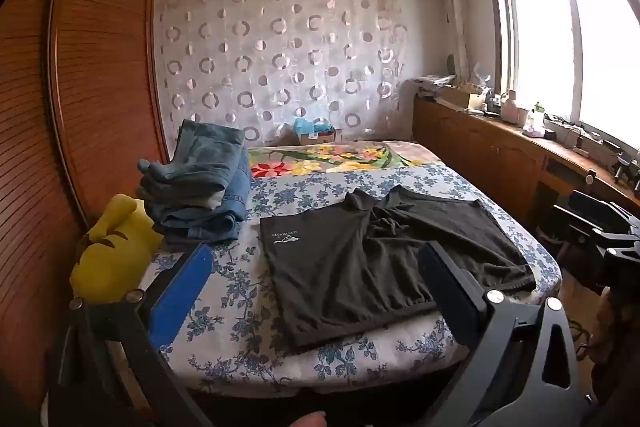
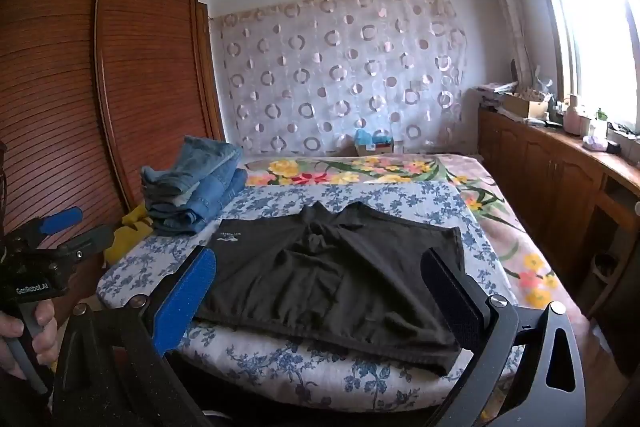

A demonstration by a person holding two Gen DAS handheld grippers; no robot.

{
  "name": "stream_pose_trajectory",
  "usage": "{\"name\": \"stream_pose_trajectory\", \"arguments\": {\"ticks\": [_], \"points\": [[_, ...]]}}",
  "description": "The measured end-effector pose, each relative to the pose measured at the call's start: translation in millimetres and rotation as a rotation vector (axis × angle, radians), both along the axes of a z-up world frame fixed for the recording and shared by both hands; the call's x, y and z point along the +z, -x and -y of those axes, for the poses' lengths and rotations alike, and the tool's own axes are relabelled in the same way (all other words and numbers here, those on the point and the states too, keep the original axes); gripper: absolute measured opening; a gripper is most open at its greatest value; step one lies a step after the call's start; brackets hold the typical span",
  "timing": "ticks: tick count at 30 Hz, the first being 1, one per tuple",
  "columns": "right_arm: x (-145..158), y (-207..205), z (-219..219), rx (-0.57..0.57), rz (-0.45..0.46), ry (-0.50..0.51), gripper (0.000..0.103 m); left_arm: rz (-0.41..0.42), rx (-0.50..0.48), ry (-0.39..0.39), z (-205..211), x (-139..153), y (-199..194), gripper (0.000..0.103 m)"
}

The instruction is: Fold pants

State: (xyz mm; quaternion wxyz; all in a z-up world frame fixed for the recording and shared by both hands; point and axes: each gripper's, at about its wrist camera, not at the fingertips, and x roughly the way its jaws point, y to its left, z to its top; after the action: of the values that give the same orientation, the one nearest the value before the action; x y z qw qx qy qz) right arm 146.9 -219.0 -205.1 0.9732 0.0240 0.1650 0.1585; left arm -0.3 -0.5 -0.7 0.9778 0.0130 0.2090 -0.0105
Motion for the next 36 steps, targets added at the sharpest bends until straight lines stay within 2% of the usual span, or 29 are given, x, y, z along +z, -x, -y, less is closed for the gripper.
{"name": "stream_pose_trajectory", "arguments": {"ticks": [9, 10, 36], "points": [[1.1, 2.0, 3.5, 0.0, 0.011, -0.025, 0.102, 0.0, 0.01, 0.004, -0.4, 0.4, -0.1, 0.103], [-0.9, -0.7, -3.5, 0.001, 0.012, 0.003, 0.102, 0.0, 0.011, 0.004, -0.2, 0.5, -0.2, 0.103], [-0.2, 3.4, -1.9, 0.003, 0.013, -0.007, 0.102, -0.001, 0.009, 0.004, -4.1, -1.3, 4.6, 0.103]]}}
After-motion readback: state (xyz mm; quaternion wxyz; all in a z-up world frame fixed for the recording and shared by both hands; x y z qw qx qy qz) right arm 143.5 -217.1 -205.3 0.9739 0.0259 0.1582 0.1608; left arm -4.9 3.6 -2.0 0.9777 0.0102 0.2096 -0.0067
